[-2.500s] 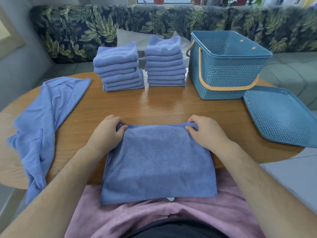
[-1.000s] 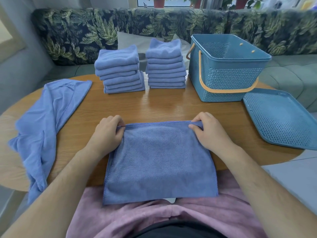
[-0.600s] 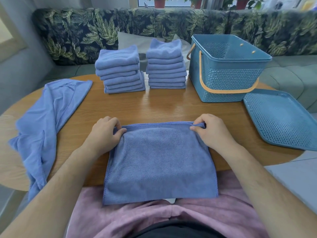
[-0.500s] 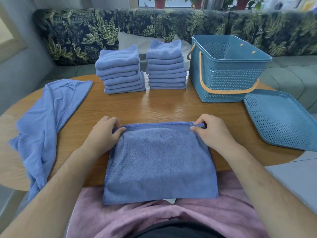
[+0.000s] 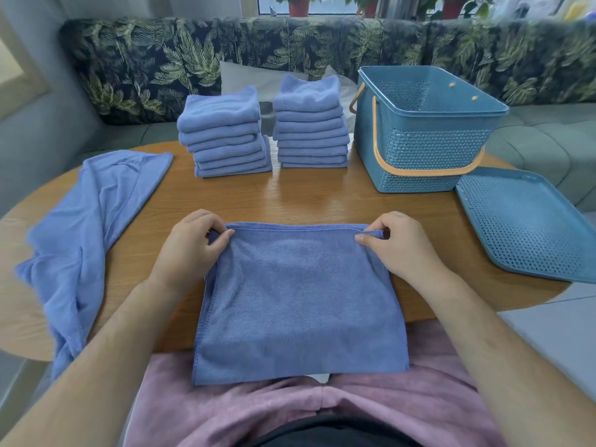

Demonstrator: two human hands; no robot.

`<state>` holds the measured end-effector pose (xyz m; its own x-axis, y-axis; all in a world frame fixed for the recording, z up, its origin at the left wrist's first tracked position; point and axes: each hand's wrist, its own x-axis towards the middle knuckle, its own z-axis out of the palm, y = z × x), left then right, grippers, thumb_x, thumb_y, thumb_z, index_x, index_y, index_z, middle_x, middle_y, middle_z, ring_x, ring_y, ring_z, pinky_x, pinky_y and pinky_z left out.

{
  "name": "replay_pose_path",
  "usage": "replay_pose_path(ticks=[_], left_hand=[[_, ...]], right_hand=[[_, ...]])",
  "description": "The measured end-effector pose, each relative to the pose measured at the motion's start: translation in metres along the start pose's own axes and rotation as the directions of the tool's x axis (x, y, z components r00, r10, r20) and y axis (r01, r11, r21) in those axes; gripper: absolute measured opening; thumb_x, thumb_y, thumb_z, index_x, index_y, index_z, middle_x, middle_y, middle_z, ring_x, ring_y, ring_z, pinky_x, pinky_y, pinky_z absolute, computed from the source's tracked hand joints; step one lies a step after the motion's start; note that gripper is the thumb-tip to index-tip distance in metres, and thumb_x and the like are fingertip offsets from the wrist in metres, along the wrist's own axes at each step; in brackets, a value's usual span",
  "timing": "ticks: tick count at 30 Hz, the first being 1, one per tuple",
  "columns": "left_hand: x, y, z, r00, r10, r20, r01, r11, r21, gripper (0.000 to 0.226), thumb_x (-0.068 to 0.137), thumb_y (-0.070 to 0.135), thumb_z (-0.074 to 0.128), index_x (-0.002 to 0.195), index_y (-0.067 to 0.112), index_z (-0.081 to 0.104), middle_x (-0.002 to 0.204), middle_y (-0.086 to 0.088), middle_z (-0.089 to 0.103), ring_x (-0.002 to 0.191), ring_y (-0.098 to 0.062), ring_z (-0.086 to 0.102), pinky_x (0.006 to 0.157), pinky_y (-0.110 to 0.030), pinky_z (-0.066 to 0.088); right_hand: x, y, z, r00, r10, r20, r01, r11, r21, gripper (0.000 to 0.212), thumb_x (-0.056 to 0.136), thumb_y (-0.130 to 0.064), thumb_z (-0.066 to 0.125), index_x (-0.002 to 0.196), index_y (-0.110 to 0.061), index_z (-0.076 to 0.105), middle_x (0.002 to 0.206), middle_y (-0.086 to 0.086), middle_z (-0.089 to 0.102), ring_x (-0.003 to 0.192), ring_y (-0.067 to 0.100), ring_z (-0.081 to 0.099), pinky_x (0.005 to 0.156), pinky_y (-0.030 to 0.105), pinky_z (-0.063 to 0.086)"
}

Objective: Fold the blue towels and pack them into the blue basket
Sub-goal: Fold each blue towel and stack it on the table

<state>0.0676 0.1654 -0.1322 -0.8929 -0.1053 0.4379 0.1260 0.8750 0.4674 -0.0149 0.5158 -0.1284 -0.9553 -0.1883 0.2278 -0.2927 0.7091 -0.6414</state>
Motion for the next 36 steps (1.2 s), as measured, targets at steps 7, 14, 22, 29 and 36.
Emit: replay_pose_path(ticks=[7,14,22,29,36], left_hand=[[0.000,0.001,0.001,0.999,0.032,-0.021,-0.032,0.999,-0.019,0.015,0.093,0.019,0.069,0.080,0.013,0.064,0.097,0.006,0.060,0.085,-0.010,0.056,0.077,-0.030,0.049],[0.000,0.002,0.000,0.999,0.033,-0.040,-0.034,0.999,-0.002,0.020,0.093,0.019,0.070,0.077,0.012,0.062,0.094,0.006,0.054,0.080,-0.015,0.055,0.074,-0.036,0.051],[0.001,0.003,-0.001,1.000,-0.015,-0.019,0.015,1.000,-0.009,0.011,0.095,0.020,0.065,0.085,0.016,0.061,0.086,0.005,0.060,0.081,-0.015,0.058,0.075,-0.036,0.052],[0.003,-0.003,-0.003,0.999,-0.043,-0.006,0.043,0.999,-0.031,0.005,0.098,0.014,0.059,0.103,0.017,0.060,0.098,0.004,0.060,0.089,-0.008,0.053,0.077,-0.017,0.040],[0.015,-0.006,-0.031,0.999,-0.040,0.017,0.041,0.999,-0.018,0.023,0.102,0.009,0.050,0.113,0.016,0.069,0.106,0.005,0.058,0.102,-0.003,0.051,0.093,-0.013,0.036]], right_hand=[[0.001,0.003,-0.001,1.000,-0.018,0.000,0.018,0.999,-0.027,0.026,0.087,-0.035,0.078,0.073,-0.017,0.065,0.083,-0.005,0.061,0.082,0.007,0.057,0.068,0.022,0.039],[-0.001,0.004,0.000,1.000,-0.011,0.010,0.012,1.000,-0.024,0.029,0.089,-0.036,0.076,0.069,-0.021,0.060,0.082,-0.005,0.059,0.080,0.007,0.055,0.066,0.024,0.036],[0.001,0.007,0.001,1.000,-0.016,0.024,0.017,1.000,-0.026,0.021,0.094,-0.032,0.070,0.078,-0.019,0.065,0.087,-0.005,0.060,0.084,0.011,0.056,0.071,0.028,0.038],[0.003,0.000,-0.003,0.999,-0.007,0.038,0.005,0.999,0.053,0.012,0.101,-0.020,0.058,0.094,-0.019,0.068,0.095,-0.009,0.063,0.092,0.011,0.058,0.073,0.017,0.039],[0.000,-0.025,-0.025,0.998,0.041,-0.052,-0.019,0.932,0.362,0.010,0.086,-0.026,0.080,0.079,-0.027,0.074,0.081,0.002,0.073,0.073,0.021,0.063,0.069,0.032,0.048]])
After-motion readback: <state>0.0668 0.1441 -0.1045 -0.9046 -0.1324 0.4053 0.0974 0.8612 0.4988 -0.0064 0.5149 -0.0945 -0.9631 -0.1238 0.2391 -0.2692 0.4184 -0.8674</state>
